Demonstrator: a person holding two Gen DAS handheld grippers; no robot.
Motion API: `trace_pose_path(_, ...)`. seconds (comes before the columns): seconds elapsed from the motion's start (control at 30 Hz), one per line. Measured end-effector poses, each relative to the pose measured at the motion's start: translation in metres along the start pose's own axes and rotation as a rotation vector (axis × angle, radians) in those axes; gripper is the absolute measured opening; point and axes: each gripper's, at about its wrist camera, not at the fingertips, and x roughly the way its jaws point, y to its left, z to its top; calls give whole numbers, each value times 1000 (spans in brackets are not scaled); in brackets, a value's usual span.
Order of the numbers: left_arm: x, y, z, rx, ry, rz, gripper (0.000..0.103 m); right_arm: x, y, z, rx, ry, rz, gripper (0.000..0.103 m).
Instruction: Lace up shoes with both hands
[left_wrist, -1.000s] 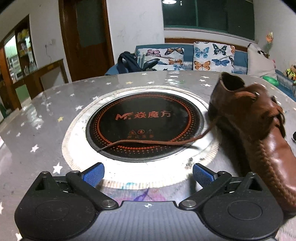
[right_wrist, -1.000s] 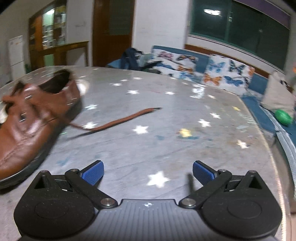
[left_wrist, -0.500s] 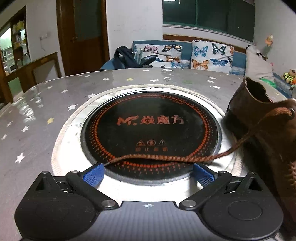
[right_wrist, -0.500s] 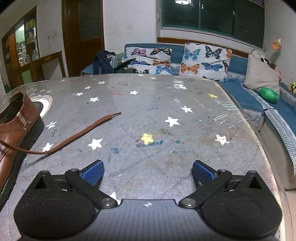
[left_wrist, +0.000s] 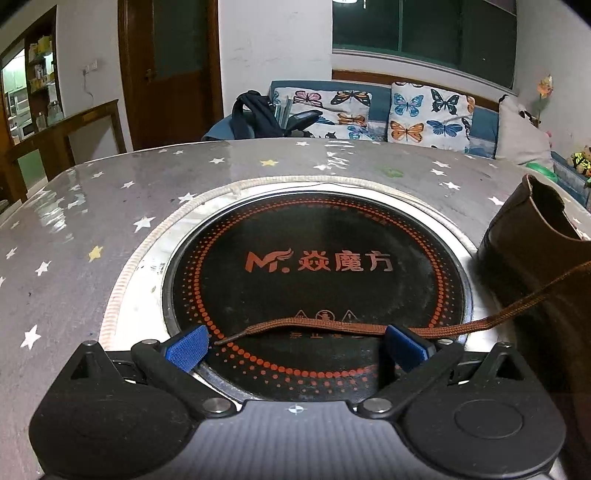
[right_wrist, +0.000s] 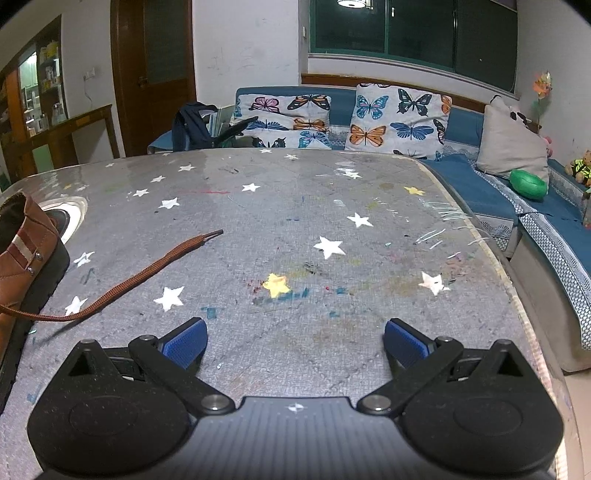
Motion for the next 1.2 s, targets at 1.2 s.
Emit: trace_pose_path(1.2,0,1,1,1,-1,1,103,0,1,0,6,-6,3,103)
